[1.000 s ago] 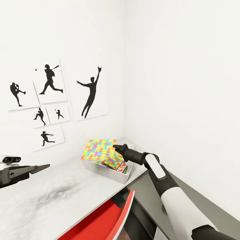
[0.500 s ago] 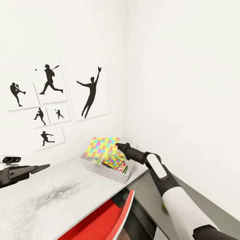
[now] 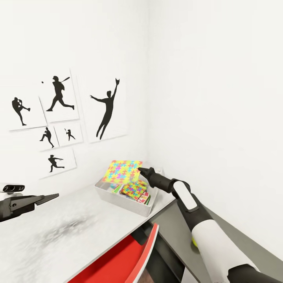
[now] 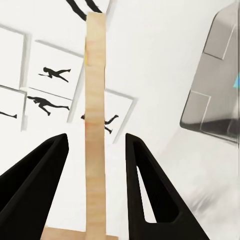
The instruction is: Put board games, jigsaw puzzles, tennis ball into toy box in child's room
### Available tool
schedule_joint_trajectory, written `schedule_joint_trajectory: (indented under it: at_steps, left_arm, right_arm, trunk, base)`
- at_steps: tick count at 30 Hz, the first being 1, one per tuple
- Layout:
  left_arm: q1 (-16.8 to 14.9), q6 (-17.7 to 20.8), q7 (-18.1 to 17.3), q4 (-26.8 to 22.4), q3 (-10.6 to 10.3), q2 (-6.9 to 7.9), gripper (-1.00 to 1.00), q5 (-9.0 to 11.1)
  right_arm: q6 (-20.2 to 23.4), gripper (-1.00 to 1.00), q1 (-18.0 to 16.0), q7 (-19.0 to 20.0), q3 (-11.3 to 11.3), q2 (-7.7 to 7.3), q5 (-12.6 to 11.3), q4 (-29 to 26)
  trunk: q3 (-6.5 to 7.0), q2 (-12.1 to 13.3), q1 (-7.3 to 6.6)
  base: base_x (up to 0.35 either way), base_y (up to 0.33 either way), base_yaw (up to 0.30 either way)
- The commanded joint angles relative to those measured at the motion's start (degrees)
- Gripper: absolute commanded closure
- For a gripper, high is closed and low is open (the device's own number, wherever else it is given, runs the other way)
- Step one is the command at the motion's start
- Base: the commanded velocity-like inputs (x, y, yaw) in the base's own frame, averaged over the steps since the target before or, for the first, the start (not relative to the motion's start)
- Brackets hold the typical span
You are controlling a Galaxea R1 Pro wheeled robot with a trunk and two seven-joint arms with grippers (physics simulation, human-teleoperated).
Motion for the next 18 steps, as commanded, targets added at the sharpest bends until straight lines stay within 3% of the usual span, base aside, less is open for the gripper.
schedule_joint_trajectory:
  at_steps: [1, 8, 18]
  left_arm:
    - [0.0, 0.6, -0.2, 0.0, 0.0, 0.01, -1.00, 0.0]
    - [0.0, 0.6, -0.2, 0.0, 0.0, 0.01, -1.00, 0.0]
    - [0.0, 0.6, -0.2, 0.0, -0.1, -0.04, -1.00, 0.0]
  right_arm:
    - [0.0, 1.00, 0.0, 0.2, 0.0, -0.05, 0.1, 0.1]
    - [-1.3, 1.00, -0.2, 0.1, -0.1, -0.80, 3.8, 0.2]
    - [-2.5, 1.00, -0.7, 0.0, -0.1, -0.98, 4.6, 0.3]
  trunk:
    - [-0.03, 0.0, 0.02]
    - [-0.03, 0.0, 0.02]
    - [-0.03, 0.0, 0.02]
  base:
    - [0.000, 0.000, 0.000]
    - [0.000, 0.000, 0.000]
    - [0.000, 0.000, 0.000]
